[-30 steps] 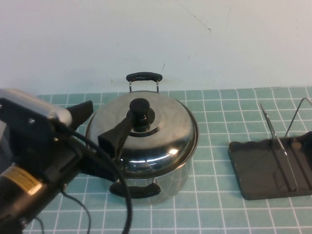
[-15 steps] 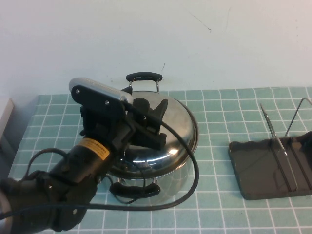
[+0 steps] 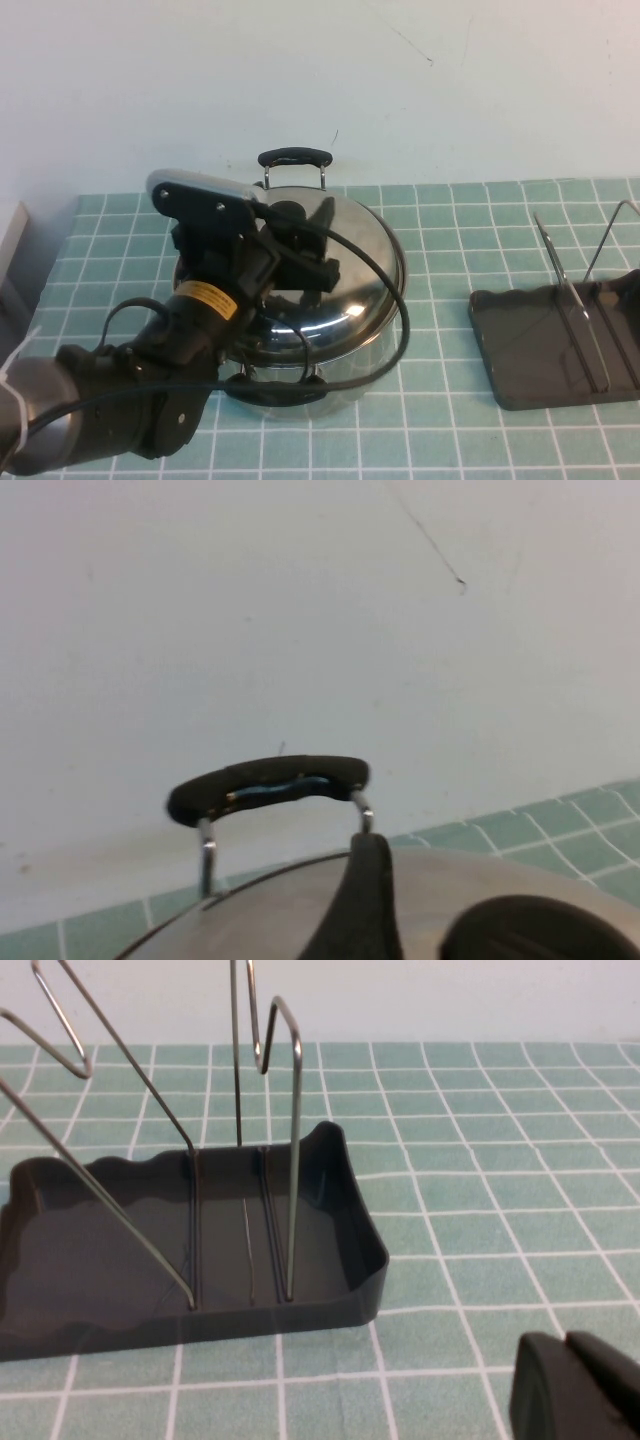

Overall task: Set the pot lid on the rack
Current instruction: Open the pot

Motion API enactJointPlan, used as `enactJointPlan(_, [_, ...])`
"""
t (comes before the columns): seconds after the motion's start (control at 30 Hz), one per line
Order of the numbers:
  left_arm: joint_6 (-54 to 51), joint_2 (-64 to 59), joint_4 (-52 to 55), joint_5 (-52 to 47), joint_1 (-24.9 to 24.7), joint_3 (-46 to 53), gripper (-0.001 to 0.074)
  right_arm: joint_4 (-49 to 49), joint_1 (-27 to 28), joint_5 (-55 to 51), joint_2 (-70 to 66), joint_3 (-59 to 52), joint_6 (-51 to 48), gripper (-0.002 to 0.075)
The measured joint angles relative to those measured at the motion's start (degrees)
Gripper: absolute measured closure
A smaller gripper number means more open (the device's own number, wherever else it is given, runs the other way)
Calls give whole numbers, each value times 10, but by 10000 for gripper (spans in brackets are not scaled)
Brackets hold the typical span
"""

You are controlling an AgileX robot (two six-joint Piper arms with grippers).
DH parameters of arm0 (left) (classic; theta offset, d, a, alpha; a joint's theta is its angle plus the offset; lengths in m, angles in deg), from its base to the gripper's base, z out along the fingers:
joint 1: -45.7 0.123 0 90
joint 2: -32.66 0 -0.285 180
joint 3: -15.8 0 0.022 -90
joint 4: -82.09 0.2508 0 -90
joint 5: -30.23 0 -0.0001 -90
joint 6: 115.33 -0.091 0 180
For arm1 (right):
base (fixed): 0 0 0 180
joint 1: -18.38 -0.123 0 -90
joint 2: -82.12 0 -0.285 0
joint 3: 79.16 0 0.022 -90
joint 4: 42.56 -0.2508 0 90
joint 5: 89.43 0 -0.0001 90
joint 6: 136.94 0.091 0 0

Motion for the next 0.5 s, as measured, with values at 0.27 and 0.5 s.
enactJointPlan(0.27, [15, -2, 37, -10, 1, -2, 342, 0, 0, 0, 0, 0, 0, 729])
enactJointPlan(0.5, [15, -2, 34, -7, 1, -4, 410, 0, 0, 0, 0, 0, 0, 729])
